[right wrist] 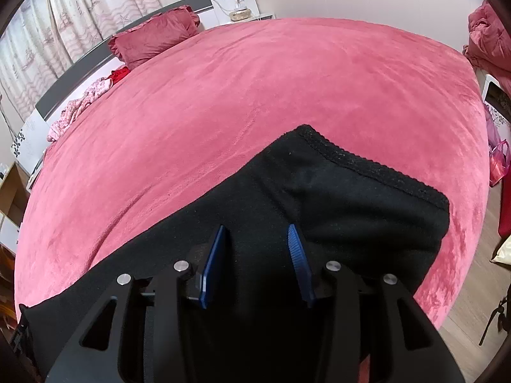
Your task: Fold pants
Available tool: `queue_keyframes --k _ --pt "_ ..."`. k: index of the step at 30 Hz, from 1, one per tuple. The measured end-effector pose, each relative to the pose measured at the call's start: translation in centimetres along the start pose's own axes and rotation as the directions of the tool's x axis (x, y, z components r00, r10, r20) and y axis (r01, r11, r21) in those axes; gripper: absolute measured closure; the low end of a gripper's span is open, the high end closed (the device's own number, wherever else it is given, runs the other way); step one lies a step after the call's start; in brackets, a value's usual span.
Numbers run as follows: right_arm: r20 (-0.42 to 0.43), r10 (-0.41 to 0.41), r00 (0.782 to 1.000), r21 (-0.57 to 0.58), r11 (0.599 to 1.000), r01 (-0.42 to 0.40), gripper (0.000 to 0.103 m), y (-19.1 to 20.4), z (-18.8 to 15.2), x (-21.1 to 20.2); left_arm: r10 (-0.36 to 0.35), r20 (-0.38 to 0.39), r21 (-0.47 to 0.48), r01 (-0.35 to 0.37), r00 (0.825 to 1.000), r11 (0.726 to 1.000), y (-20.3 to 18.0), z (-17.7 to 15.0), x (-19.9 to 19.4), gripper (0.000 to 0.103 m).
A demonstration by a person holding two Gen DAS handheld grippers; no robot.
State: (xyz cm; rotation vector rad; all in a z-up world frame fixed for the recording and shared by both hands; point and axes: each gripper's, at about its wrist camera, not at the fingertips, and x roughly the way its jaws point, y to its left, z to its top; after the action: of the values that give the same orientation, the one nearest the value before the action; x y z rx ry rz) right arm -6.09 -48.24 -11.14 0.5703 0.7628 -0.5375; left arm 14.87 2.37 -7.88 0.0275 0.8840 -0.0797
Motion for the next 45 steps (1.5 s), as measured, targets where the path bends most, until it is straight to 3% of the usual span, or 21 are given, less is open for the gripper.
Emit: queue_keyframes --k 11,16,19,26,28,32,37,41,42,45 --pt "0.043 -0.020 0.999 0.022 1.000 0.019 0.060 0.0 -0.7 -1.2 -0.001 -0.008 -0.010 0.001 1.000 1.000 0.3 -1.3 -0.9 0.004" --pt "0.088 -0.005 0.996 0.040 0.999 0.001 0.035 0.3 -1.9 -2.8 -0.009 -0.008 -0.014 0.009 1.000 1.000 0.5 -1.6 -1.0 0.004" --pt "0.108 -0.011 0.994 0.049 0.999 0.005 0.034 0.4 -2.4 -3.6 -0.015 -0.011 -0.016 0.015 1.000 1.000 0.7 -1.7 -1.0 0.004" --pt "0.012 -0.023 1.000 0.093 0.995 0.021 0.033 -0.4 -2.2 -2.3 -0.017 -0.005 0.026 0.017 1.000 1.000 0.6 -3.2 -2.3 0.004" --pt "0.010 0.007 1.000 0.103 0.995 -0.008 0.028 -0.7 -1.8 -2.3 -0.002 0.024 0.066 0.001 1.000 0.998 0.3 -4.1 -3.1 0.004" --pt "0.041 0.098 0.994 0.181 0.978 -0.104 0.028 -2.4 -2.0 -3.4 -0.005 0.044 0.076 0.002 0.999 0.997 0.7 -5.4 -4.2 0.004" --pt "0.045 0.154 0.987 0.264 0.951 -0.161 0.028 -5.1 -2.4 -5.3 -0.046 0.027 0.023 0.045 0.999 0.999 1.7 -5.4 -4.1 0.004" --pt "0.066 0.168 0.984 0.270 0.946 -0.179 0.027 -6.8 -2.2 -7.0 -0.032 0.030 0.034 0.031 0.999 0.999 1.3 -5.4 -4.1 0.004" --pt "0.074 0.164 0.984 0.273 0.945 -0.178 0.023 -7.2 -2.3 -7.4 -0.031 0.030 0.034 0.030 0.999 0.999 1.3 -5.5 -4.1 0.004" --pt "0.106 0.197 0.975 0.324 0.920 -0.221 0.021 -9.3 -3.0 -8.1 -0.032 0.032 0.033 0.031 0.999 0.999 1.3 -5.5 -4.1 0.004"
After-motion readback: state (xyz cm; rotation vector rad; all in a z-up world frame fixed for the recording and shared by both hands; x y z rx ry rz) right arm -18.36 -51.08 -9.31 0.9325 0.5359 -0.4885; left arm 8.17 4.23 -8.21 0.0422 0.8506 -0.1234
